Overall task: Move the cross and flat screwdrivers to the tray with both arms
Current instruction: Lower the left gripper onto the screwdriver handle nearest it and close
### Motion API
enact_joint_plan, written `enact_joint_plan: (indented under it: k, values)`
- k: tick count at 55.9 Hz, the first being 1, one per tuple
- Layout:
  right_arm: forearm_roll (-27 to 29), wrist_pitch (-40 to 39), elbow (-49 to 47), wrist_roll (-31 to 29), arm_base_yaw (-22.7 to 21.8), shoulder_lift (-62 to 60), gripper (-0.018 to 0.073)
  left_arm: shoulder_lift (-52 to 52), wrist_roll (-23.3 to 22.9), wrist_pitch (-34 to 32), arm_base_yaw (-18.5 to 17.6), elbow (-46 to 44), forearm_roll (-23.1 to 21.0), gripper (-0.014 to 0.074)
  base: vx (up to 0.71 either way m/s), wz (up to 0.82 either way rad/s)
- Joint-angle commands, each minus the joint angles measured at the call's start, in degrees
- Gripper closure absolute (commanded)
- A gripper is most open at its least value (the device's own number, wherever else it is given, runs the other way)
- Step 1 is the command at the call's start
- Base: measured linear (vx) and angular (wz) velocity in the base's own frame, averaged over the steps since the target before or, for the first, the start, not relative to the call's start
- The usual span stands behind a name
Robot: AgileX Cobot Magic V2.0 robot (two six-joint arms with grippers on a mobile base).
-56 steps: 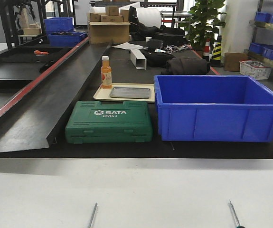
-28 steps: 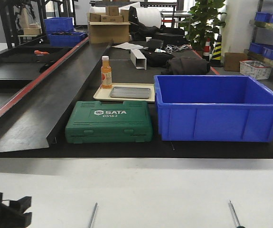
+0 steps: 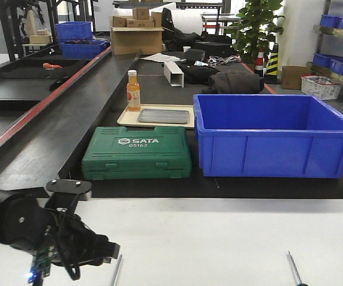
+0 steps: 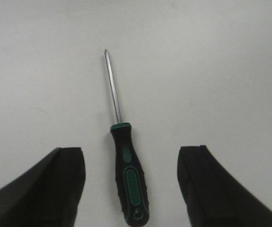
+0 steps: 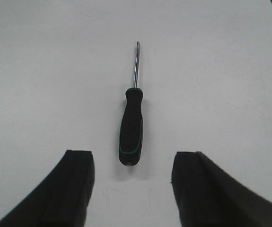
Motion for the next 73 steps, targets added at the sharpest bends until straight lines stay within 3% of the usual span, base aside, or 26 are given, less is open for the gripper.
enact_joint_plan:
  k: [1,22,43,65,73]
  values:
    - [-0.4,-2.8,-2.1,-0.2,-0.2,-0.4,0.0102,2.2,2.8,0.7,-0.8,-6.0,-3.6,0.0055,0.0,0.0]
    - [-0.7,-1.0,-2.1,-0.3,-0.2,-0.4,0.0102,15.8,2.4,4.4,-1.1,-8.9,-1.3,0.0055,0.0,0.0]
    - [-0.7,0.7,-2.1,-0.4,-0.2,-0.4,0.0102,19.3,2.2,0.2,-1.1,-9.8,0.2,0.0055,0.0,0.0]
    - [-0.7,4.1,-2.4,-0.3,-0.2,-0.4,0.0102,22.1,2.0,3.9,-1.1,-11.7,-0.3,0.0074,0.0,0.0]
    - [-1.1,11.2,-7.0,0.1,-0.2,2.7,0.0099,23.0,0.8,4.1,-1.1,-11.7,-0.3,0.0092,0.0,0.0]
